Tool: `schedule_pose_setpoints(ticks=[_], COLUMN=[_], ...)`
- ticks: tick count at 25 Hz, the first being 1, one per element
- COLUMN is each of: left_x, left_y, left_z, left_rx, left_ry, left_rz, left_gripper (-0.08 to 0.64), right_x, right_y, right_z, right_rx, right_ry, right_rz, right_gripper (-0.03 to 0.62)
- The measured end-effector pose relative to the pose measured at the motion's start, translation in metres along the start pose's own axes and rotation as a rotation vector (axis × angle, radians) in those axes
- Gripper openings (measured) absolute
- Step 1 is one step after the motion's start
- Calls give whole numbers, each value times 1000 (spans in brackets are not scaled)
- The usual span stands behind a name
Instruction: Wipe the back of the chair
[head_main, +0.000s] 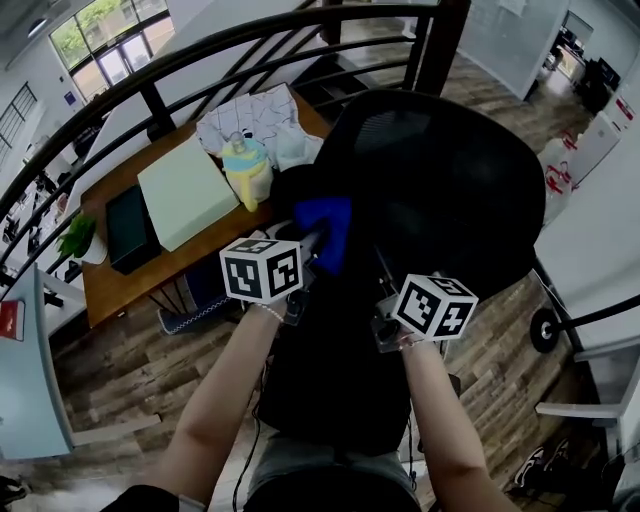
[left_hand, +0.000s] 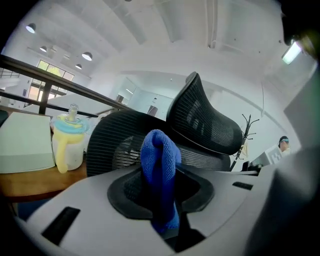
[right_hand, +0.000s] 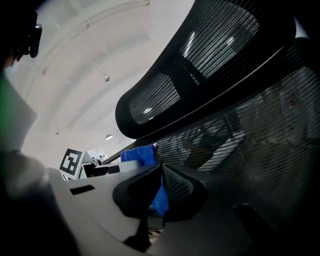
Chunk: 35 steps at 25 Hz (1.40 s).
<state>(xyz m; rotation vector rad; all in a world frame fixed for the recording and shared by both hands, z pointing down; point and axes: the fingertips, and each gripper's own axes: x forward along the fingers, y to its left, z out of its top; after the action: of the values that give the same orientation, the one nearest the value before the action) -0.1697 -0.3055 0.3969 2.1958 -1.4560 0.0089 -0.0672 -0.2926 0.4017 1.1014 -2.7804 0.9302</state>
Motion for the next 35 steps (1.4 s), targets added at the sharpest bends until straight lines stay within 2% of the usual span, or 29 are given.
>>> schedule_pose_setpoints(ticks=[8,15,23,35], left_x=[-17,-17,-4,56], left_y=[16,-5,-54,-173], left_z=[1,-6,-32,-85], left_rx=[7,46,44,96], left_ry=[-13,-1,34,156], left_rz=[40,9,-89,-328], left_gripper=[103,103,103,103], right_x=[4,-12,-59,-155], right_y=[7,-6,-35,-101], right_z=[-12,-16,-15,-5], right_rx=[-1,7,18,72], right_ry=[23,21,-14,-129], right_rz=[7,-26,-107,-281], right_gripper=[32,32,32,32])
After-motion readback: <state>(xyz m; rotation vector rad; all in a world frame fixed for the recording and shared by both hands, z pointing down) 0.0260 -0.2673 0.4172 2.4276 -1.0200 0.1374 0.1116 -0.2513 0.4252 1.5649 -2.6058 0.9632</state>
